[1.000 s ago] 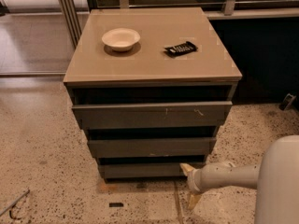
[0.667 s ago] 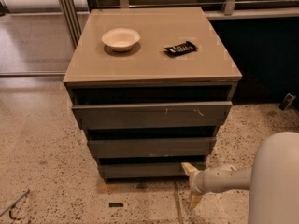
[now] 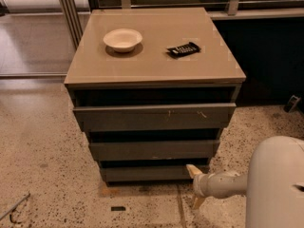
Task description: Open bottom drawer
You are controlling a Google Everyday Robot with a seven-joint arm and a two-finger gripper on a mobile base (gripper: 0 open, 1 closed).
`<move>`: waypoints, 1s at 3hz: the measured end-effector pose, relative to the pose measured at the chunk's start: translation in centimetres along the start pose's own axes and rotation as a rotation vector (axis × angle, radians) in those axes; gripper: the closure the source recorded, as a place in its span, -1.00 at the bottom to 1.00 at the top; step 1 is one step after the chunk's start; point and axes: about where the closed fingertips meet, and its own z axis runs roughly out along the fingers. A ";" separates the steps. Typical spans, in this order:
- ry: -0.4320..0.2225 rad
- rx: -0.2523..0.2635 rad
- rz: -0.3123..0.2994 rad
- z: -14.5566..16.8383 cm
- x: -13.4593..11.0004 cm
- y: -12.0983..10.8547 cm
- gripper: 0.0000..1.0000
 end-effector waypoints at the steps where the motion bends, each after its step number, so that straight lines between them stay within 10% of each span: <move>1: -0.008 0.004 0.035 1.7 0.9 -0.1 -1.00; 3: -0.058 0.016 0.062 5.3 1.9 -1.4 -1.00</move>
Offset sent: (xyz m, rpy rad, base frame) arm 0.0449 -0.0186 -0.0518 0.0869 0.0050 -0.0579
